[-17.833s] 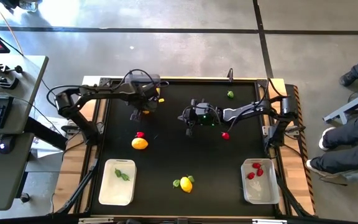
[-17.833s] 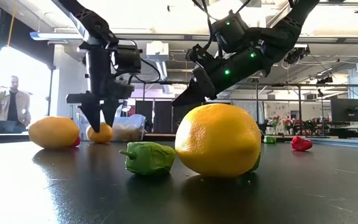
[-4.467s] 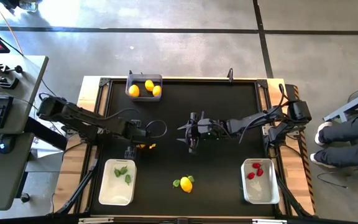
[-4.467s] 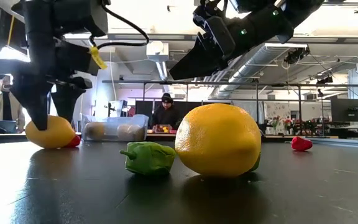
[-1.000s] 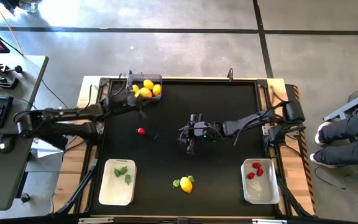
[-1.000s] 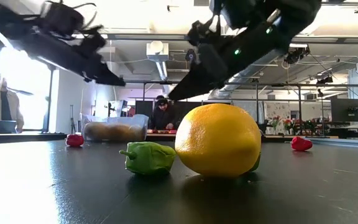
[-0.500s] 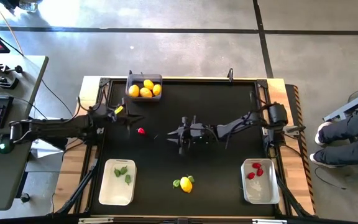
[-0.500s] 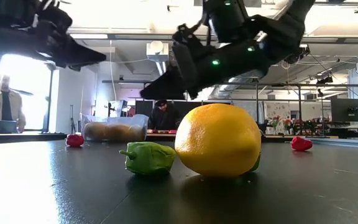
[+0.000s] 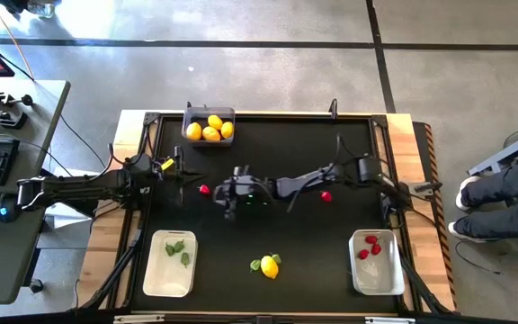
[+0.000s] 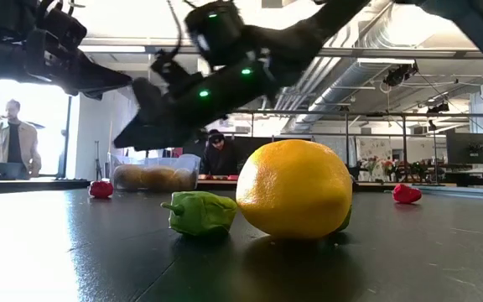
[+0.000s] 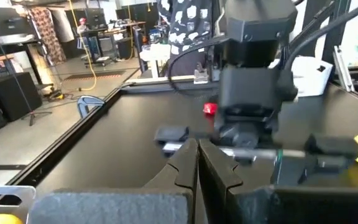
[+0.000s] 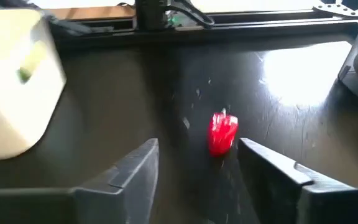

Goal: Sort produce into baskets
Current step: Put the red chili pepper into the gray bin

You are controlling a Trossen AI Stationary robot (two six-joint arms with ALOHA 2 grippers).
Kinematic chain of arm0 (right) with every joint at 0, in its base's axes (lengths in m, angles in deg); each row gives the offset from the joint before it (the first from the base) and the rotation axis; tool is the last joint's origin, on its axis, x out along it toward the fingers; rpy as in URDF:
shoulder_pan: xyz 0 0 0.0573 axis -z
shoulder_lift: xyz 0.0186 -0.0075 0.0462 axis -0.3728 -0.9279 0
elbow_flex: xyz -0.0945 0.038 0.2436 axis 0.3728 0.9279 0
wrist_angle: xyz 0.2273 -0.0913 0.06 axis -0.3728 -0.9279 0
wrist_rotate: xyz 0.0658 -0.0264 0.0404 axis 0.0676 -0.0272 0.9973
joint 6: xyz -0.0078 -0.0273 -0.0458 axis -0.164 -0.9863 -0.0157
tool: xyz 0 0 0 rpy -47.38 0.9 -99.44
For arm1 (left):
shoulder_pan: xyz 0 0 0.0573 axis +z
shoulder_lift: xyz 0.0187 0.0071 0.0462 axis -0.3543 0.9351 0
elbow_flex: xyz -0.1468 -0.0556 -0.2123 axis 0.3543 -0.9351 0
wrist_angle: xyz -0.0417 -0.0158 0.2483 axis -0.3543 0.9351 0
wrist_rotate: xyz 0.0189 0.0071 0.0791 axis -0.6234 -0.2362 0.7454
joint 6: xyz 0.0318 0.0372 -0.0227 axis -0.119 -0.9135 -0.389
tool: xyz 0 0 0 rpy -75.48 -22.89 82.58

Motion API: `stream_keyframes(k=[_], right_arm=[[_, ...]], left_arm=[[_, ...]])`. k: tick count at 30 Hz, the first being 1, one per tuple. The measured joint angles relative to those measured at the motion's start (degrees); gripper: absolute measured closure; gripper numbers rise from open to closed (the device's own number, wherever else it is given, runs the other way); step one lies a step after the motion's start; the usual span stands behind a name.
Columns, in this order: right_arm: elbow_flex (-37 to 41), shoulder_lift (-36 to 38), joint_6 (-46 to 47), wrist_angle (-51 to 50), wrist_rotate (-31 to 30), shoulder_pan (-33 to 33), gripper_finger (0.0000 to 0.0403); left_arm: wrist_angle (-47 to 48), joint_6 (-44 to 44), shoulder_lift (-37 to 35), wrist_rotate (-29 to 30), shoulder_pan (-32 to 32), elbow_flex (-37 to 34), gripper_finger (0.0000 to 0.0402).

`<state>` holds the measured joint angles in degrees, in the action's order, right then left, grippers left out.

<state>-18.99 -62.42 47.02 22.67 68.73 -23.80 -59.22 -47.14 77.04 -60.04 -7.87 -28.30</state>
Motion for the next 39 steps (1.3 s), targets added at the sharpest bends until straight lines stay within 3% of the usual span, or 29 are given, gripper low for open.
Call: stream_keyframes(k=[4, 10, 13, 17, 23, 28, 39], right_arm=[[-9.0, -5.6, 0.3, -5.2, 0.0, 1.6, 0.016], [-17.9, -11.4, -1.0, -10.3, 0.5, 3.3, 0.0155], [-19.9, -13.1, -0.6, -11.0, 1.8, 3.6, 0.0155], [-21.4, -15.1, 2.4, -11.1, 7.9, 4.2, 0.0155], [-21.7, -16.2, 4.0, -11.0, 8.2, 4.4, 0.0159], [-21.7, -16.2, 5.8, -10.9, 8.4, 4.9, 0.0205], [-21.7, -15.0, 6.5, -15.2, 9.9, 5.6, 0.0365]], left_arm=[[-0.1, 0.0, -0.7, 0.0, 0.0, 0.0, 0.0401], [0.3, 0.0, -0.7, -0.1, 0.0, 0.0, 0.0401], [0.3, 0.0, -0.7, 0.1, 0.0, 0.0, 0.0401], [0.3, 0.0, -0.7, 0.3, 0.0, 0.0, 0.0401], [0.3, 0.0, -0.7, 0.3, 0.0, 0.0, 0.0401], [0.3, 0.0, -0.7, 0.3, 0.0, 0.0, 0.0401], [0.2, 0.0, -0.7, 0.3, 0.0, 0.0, 0.0401]])
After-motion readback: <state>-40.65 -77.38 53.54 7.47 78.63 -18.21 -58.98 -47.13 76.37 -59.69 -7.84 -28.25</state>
